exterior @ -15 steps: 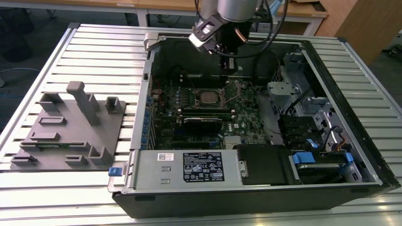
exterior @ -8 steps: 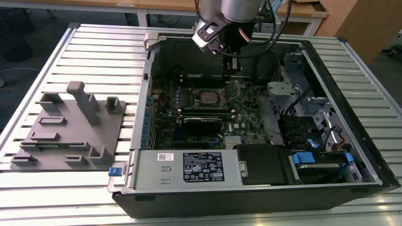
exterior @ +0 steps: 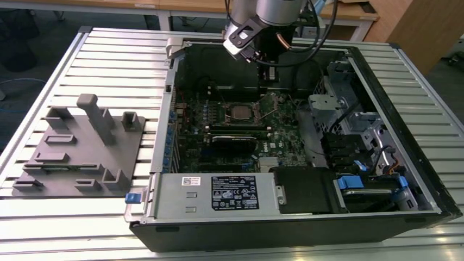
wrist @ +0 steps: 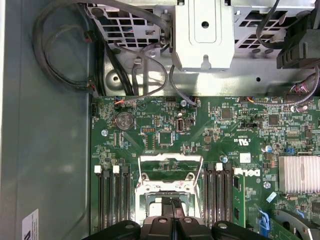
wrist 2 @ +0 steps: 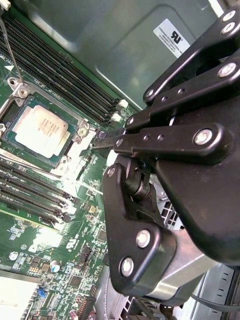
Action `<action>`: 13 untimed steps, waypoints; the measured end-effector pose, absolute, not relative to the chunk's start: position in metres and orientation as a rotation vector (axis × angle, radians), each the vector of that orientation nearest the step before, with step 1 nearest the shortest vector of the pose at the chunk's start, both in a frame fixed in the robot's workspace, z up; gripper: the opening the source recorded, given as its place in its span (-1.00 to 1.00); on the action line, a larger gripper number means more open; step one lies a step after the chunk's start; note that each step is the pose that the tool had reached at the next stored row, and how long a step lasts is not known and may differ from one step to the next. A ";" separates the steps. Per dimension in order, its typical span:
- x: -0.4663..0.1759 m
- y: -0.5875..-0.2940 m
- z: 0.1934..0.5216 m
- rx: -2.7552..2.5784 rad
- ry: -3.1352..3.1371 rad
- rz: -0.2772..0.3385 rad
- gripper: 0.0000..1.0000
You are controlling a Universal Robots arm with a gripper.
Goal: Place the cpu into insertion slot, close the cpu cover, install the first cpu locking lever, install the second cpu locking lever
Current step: 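Close the cpu cover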
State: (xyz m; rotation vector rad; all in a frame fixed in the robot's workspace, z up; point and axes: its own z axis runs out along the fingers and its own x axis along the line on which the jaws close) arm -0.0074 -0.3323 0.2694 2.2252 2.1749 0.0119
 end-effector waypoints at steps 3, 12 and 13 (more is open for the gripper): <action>-0.006 -0.332 0.269 2.225 2.175 0.012 -0.80; -0.004 -0.332 0.269 2.225 2.175 0.012 -0.80; -0.004 -0.332 0.269 2.225 2.175 0.012 -0.80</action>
